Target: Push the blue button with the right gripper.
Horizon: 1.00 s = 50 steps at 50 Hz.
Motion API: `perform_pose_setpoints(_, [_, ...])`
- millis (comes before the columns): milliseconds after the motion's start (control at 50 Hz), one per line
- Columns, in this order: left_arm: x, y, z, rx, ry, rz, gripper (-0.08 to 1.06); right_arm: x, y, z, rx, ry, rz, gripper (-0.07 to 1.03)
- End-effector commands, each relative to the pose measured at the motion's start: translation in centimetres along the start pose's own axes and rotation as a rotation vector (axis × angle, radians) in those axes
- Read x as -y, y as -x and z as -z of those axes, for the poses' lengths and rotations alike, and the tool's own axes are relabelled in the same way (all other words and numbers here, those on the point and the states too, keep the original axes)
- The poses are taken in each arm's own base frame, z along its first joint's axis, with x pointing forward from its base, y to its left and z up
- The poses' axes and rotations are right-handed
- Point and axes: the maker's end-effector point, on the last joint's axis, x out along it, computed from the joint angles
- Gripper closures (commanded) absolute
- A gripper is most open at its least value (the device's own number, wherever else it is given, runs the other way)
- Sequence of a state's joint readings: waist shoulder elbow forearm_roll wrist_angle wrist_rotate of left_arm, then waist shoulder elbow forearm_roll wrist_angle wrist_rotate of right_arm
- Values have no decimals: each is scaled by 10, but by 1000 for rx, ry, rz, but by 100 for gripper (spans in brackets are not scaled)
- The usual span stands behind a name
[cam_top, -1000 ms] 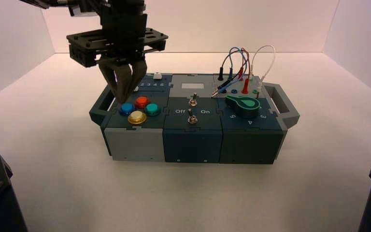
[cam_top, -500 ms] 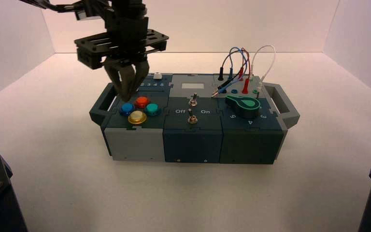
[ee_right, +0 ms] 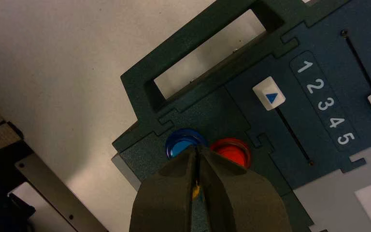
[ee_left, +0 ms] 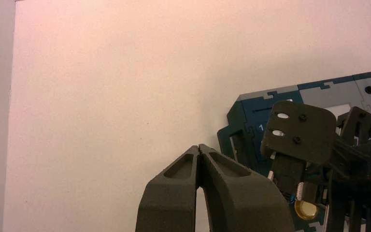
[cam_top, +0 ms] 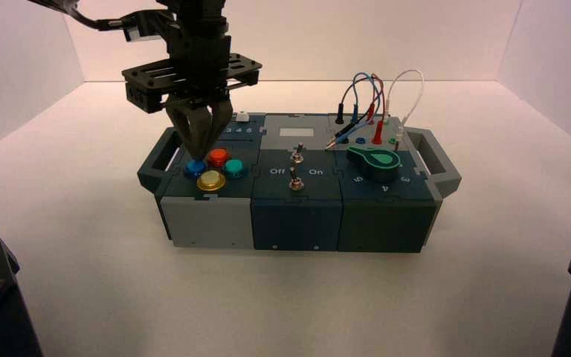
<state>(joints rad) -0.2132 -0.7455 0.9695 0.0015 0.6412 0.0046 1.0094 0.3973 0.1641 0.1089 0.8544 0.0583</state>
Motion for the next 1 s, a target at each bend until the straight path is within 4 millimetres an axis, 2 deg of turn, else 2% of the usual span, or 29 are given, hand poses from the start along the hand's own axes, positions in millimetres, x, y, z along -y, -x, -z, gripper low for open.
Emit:
perform_pose_setpoints(20, [-1,5,-13,34,-3,-3,101,-8,12,-11,38,2,-20,99])
perform_pose_setpoints(180, [-1,5,-13,31,-2,-4,101,-10,-8,1,-15,3,-20,99])
perform_pose_setpoints(300, [-1,5,-13,31,-2,-4,101,-10,-10,3,-21,2,-19,99])
perform_pose_setpoints(440, [-2,4,-11,26,0,-5,101,-12,9,-3,18,7,-24,99])
perform_pose_setpoints(580, [-3,4,-11,24,2,-8,101,-6,37,-8,66,5,-19,99])
perform_pose_setpoints(820, [-6,0,-6,9,13,-17,101,-3,75,-4,112,16,-5,99])
perform_pose_setpoints(1000, [-8,-4,-3,-8,18,-21,101,-3,70,9,64,17,-7,99])
